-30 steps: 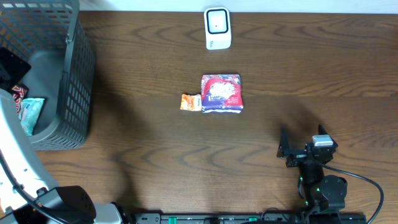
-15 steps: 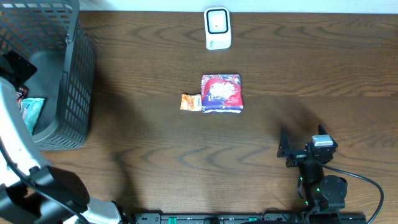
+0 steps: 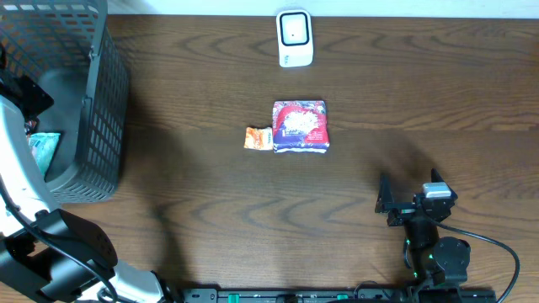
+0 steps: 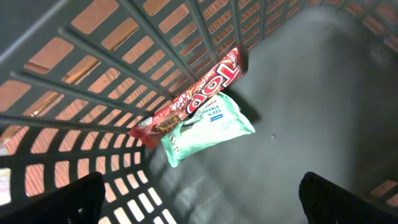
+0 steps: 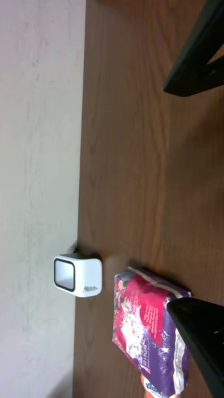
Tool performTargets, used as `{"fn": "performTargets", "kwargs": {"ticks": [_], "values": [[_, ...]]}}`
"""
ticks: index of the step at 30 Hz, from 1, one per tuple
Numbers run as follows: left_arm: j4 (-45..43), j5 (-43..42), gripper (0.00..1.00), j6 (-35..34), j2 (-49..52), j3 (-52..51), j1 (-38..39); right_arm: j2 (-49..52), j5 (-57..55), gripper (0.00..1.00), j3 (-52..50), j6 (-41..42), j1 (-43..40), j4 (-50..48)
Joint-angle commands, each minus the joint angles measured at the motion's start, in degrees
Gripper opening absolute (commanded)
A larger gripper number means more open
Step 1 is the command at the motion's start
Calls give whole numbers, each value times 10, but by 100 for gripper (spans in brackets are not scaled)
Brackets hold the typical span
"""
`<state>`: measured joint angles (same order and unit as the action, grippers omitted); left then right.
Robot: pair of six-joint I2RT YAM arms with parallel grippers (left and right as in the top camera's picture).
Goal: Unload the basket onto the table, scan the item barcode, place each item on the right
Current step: 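Move the left gripper back into the grey basket toward the Topic bar, then grasp the mint-green wipes pack in the basket with the left gripper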
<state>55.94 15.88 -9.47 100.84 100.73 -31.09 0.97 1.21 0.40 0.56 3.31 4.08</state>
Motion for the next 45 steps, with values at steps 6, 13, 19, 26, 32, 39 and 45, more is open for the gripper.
{"fn": "performTargets", "kwargs": {"ticks": [6,13,19,26,32,39,45], "values": [[-9,14,100,71,17,-4,-6,-2,-5,99,0,-9,5,3],[-9,14,98,71,17,-4,-7,-2,-5,99,0,-8,5,3],[-9,14,98,77,18,-4,-7,-2,-5,99,0,-9,5,3],[-15,14,98,143,35,-4,-8,-2,-5,99,0,-8,5,3],[-14,14,95,191,66,-19,-8,-2,-5,99,0,-9,5,3],[-6,14,87,228,112,-31,-17,-2,-5,99,0,-8,5,3],[-5,14,84,228,138,-31,-35,-2,-5,99,0,-8,5,3]]}}
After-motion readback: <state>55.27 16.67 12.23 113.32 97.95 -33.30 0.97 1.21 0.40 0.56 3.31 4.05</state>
